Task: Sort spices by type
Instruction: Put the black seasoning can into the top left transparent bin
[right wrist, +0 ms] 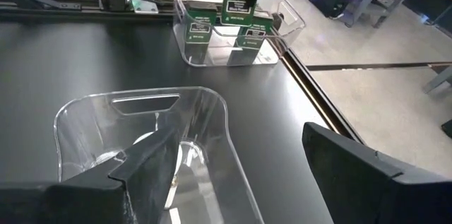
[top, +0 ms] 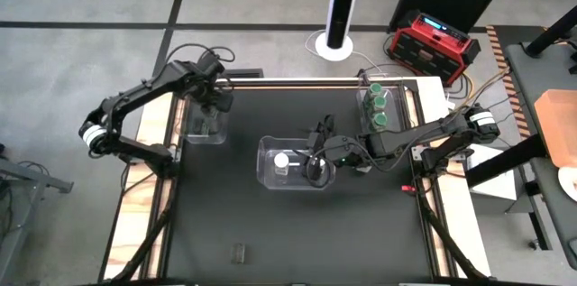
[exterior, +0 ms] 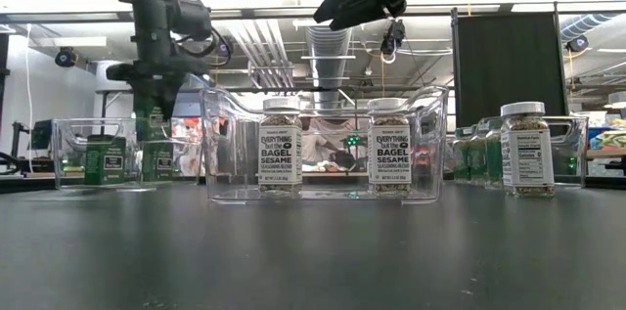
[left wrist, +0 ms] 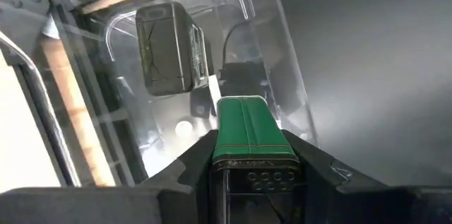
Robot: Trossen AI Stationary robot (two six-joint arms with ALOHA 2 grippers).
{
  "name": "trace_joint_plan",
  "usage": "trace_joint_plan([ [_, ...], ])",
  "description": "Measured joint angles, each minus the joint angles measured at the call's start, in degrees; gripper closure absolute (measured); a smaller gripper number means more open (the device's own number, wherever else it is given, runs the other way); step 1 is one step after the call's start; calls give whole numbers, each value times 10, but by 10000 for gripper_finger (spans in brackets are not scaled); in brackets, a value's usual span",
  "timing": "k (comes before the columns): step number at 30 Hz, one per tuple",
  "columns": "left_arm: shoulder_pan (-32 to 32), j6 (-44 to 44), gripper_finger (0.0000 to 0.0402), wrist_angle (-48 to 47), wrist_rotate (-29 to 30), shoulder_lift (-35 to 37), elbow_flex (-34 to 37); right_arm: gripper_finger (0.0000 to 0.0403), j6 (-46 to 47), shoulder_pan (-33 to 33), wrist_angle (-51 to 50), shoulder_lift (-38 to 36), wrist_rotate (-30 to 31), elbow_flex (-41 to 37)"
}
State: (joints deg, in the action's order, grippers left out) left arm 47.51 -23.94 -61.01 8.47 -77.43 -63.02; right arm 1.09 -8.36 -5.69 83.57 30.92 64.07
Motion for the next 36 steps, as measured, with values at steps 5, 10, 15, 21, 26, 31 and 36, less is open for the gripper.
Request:
trace_joint_plan([
  [5,-5,-22,287,13,0,0,20,102,-1,0,0,0,0,-1],
  [10,-14,-40,287,17,0,0,25,97,-1,0,0,0,0,-2],
  [15,-17,-51,287,20,0,0,32,104,-2,0,0,0,0,-2],
  [21,-21,-66,287,20,1,0,54,112,-2,0,-1,0,0,-7],
  [26,-23,-72,287,35,3,-7,66,107,-1,0,0,0,0,-9],
  [31,-28,-73,287,49,10,-23,66,97,-1,0,0,0,-1,-9],
  [36,-29,-73,287,49,10,-40,66,100,-1,0,0,0,-1,-9],
])
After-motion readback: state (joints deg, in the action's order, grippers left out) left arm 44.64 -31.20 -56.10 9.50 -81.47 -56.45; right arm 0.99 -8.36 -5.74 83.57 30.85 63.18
